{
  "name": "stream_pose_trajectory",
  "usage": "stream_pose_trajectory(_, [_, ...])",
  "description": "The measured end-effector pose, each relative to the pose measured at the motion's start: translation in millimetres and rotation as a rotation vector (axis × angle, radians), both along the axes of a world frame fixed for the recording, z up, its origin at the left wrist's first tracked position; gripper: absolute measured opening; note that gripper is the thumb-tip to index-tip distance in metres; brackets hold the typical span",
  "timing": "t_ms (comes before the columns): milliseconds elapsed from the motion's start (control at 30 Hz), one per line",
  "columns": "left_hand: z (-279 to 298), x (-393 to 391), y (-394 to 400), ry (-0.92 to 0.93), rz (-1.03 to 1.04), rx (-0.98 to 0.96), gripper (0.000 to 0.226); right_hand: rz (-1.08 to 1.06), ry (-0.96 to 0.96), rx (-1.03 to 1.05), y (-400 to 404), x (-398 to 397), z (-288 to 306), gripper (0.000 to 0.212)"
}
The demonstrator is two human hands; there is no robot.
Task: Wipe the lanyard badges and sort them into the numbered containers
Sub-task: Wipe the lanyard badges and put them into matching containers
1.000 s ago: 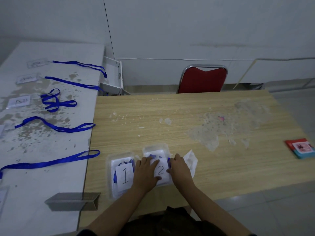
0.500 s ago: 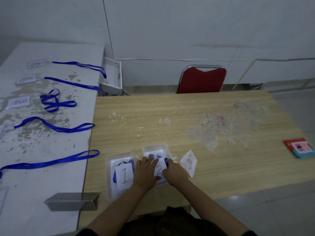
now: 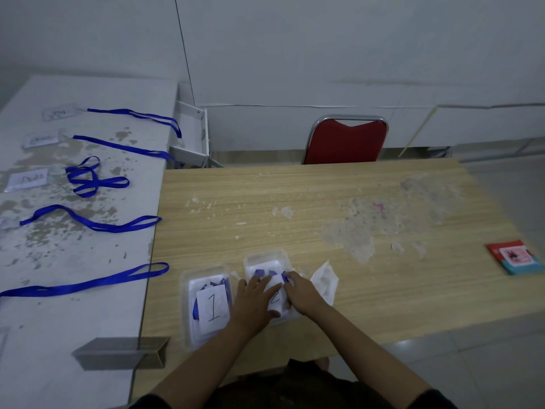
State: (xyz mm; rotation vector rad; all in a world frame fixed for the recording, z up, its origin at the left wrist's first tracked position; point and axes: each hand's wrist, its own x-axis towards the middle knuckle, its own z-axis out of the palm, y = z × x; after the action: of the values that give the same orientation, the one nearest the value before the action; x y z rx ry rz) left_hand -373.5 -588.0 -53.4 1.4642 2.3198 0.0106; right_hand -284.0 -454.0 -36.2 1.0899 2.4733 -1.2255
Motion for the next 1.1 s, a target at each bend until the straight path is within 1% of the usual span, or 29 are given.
stream_pose_trajectory(67, [-0.8, 0.2, 0.7, -0.002, 0.006, -0.014, 0.074, 0.008, 0.039, 0.032, 2.7, -2.3, 3.0, 0.04])
stream_pose_trajectory(133, [-2.0, -1.2, 1.6, -0.011, 0.0, -0.009, 0.074, -0.034, 0.093, 0.085, 7.6, -0.7, 7.3, 0.035])
stream_pose_trajectory(200, [-1.6, -2.6, 2.6, -0.021, -0.003, 0.009, 0.073, -0.179, 0.157, 0.103, 15.6, 9.1, 8.7, 0.024])
stream_pose_trajectory(267, [0.3, -3.6, 2.7, -0.032, 0.012, 0.038, 0.068, -0.331, 0.186, 0.17, 25.1, 25.7, 6.1, 0.015])
stream_pose_trajectory(300, [1.2, -3.9, 2.3, -0.043, 0.03, 0.062, 0.064, -0.362, 0.168, 0.206, 29.5, 34.8, 3.6, 0.012])
stream_pose_trajectory(333, [2.3, -3.8, 1.5, -0.061, 0.052, 0.095, 0.059, -0.359, 0.121, 0.222, 32.5, 43.3, 0.3, 0.015])
stream_pose_trajectory(433, [6.9, -3.7, -1.6, -0.14, 0.135, 0.243, 0.045, -0.252, -0.082, 0.205, 33.1, 62.7, -10.4, 0.034])
stream_pose_trajectory(500, [11.9, -4.0, -3.5, -0.198, 0.207, 0.362, 0.038, -0.223, -0.105, 0.197, 30.2, 70.2, -17.1, 0.034])
stream_pose_trajectory(567, [16.3, -5.0, -6.1, -0.235, 0.305, 0.5, 0.032, -0.224, -0.058, 0.214, 28.6, 75.9, -21.9, 0.022])
stream_pose_trajectory(633, [18.6, -7.8, -9.3, -0.25, 0.397, 0.59, 0.028, -0.248, -0.034, 0.221, 28.4, 79.5, -22.4, 0.005])
stream_pose_trajectory(667, [19.0, -9.7, -10.8, -0.25, 0.427, 0.602, 0.027, -0.288, -0.024, 0.215, 28.3, 80.4, -21.0, 0.005])
stream_pose_trajectory(767, [21.0, -11.8, -13.0, -0.253, 0.461, 0.614, 0.026, -0.522, 0.035, 0.231, 26.2, 81.5, -8.0, 0.009])
stream_pose_trajectory(800, [23.3, -10.5, -13.5, -0.264, 0.47, 0.638, 0.025, -0.577, 0.105, 0.254, 23.7, 80.9, -1.9, 0.009])
stream_pose_trajectory(867, [30.8, -6.1, -12.9, -0.317, 0.486, 0.704, 0.023, -0.616, 0.305, 0.259, 17.4, 78.7, 11.5, 0.01])
stream_pose_trajectory(933, [41.5, 1.4, -12.6, -0.432, 0.489, 0.765, 0.019, -0.593, 0.485, 0.17, 8.4, 74.9, 26.6, 0.01])
stream_pose_trajectory(967, [48.5, 6.0, -12.8, -0.537, 0.501, 0.778, 0.018, -0.573, 0.545, 0.108, 3.1, 72.4, 33.6, 0.01])
stream_pose_trajectory(1033, [62.5, 15.6, -12.4, -0.834, 0.584, 0.767, 0.017, -0.5, 0.603, -0.014, -8.5, 65.2, 43.8, 0.008])
stream_pose_trajectory(1100, [72.8, 26.0, -15.8, -1.112, 0.7, 0.693, 0.023, -0.4, 0.62, -0.095, -23.6, 59.2, 50.3, 0.007])
